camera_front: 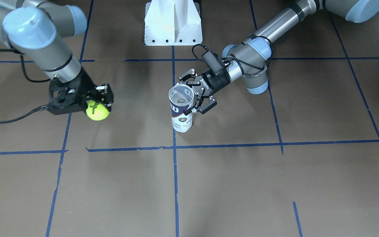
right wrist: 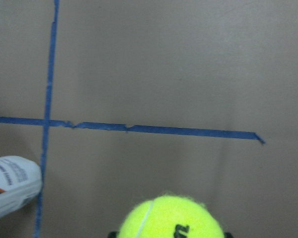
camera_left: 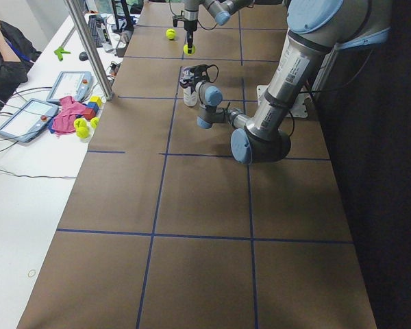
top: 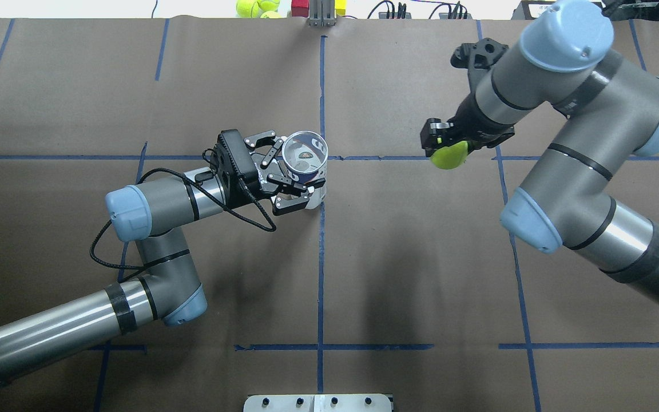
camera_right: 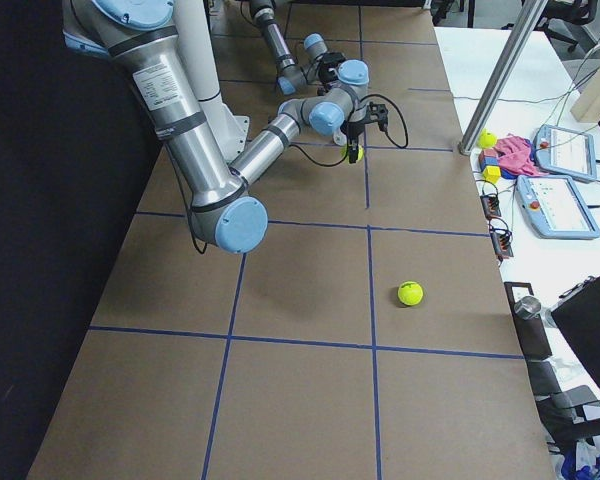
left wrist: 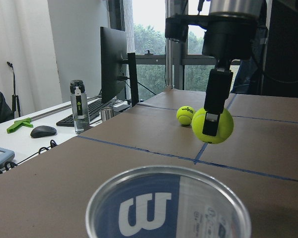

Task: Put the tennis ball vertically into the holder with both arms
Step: 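Carry the ball with the right gripper above the tube's opening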

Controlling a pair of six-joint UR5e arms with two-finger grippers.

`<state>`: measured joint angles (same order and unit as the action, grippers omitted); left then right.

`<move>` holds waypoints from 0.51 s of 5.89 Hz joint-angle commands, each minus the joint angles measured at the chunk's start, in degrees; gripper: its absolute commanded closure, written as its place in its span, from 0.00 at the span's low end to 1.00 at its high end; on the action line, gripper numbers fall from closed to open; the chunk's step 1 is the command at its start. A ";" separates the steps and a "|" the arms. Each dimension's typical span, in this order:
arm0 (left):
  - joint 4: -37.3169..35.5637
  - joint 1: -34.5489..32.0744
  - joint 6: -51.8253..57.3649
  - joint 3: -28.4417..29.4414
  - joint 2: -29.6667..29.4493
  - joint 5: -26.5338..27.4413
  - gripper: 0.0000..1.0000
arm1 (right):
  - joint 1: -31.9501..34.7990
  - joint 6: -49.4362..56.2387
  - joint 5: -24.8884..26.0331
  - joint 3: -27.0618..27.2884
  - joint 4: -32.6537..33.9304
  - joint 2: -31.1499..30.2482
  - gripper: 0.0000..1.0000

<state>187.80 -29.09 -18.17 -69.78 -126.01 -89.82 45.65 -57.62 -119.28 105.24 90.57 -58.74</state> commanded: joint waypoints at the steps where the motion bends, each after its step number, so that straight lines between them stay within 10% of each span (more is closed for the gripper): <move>1: 0.02 0.00 0.06 0.09 0.06 0.00 0.11 | -2.84 -8.00 1.15 0.32 7.30 9.99 0.69; 3: 0.02 0.18 0.06 0.09 -0.03 0.00 0.11 | -4.25 -11.69 1.59 -0.21 15.41 18.37 0.69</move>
<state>187.82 -29.02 -18.11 -69.71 -126.01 -89.83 42.32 -66.74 -117.87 105.38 103.09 -44.02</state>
